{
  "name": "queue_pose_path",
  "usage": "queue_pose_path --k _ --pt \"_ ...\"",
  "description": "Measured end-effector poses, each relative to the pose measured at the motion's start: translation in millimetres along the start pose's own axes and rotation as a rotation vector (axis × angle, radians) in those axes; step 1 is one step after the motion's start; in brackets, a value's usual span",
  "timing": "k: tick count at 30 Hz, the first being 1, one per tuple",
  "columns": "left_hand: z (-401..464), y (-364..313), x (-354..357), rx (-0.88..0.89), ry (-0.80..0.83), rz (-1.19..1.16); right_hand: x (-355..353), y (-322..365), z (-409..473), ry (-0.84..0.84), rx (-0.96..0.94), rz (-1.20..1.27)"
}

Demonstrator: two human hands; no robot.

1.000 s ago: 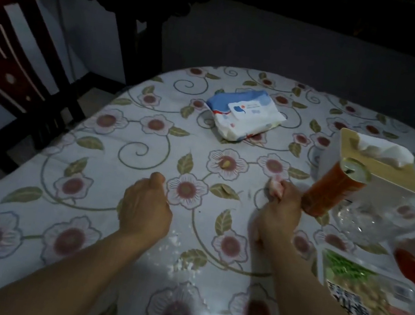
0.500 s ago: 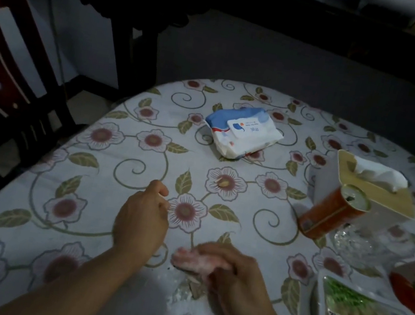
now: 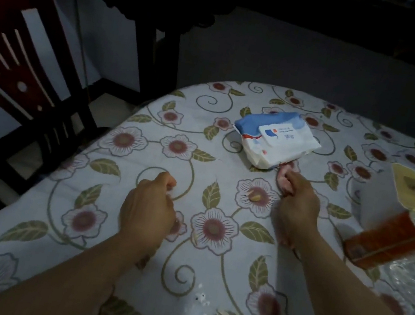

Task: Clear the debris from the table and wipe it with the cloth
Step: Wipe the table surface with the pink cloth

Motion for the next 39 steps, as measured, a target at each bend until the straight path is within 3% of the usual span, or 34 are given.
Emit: queue_pose_path --k 6,11,14,18,20,23,28,33,37,39 --pt "-4.5 4.3 -0.3 0.02 0.066 -0.011 41.2 76.6 -34.4 0.34 -0.409 0.107" --pt "-22.4 11.8 -9.3 0.041 0.102 -0.08 31.1 117.2 -128.6 0.597 -0.564 0.325" --pt "-30.7 20.7 -16.2 0.021 0.107 -0.104 18.3 115.8 -172.6 0.752 -0.503 0.46" --pt "-34.2 34.3 -30.6 -0.019 0.071 -0.141 -10.4 124.8 -174.9 0.9 -0.265 0.667" --pt "-28.9 42.0 -38.1 -0.025 0.044 -0.156 -25.2 131.7 -154.3 0.885 -0.212 0.651" --pt "-20.0 54.6 -50.3 -0.031 -0.017 -0.114 -23.0 144.4 -97.1 0.704 -0.199 0.613" --pt "-7.5 73.0 -60.8 -0.041 -0.06 0.019 39.1 137.4 -3.5 0.457 -0.133 0.459" --pt "-6.2 84.4 -65.0 -0.005 -0.046 0.045 114.6 131.5 5.3 0.391 -0.275 0.024" --pt "-6.4 86.1 -65.7 0.009 -0.018 0.04 116.3 173.3 -40.7 0.44 -0.345 0.14" --pt "-8.2 86.3 -66.4 -0.008 0.005 0.031 116.2 203.2 -77.8 0.509 -0.524 0.206"
Point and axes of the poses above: each hand's wrist, its own z-axis towards the middle knuckle, its own x-axis out of the palm, y = z × x, the point moved 5 cm from there along z, towards the middle knuckle, and after that the axes turned 14 degrees about -x, right-handed, at the moved point
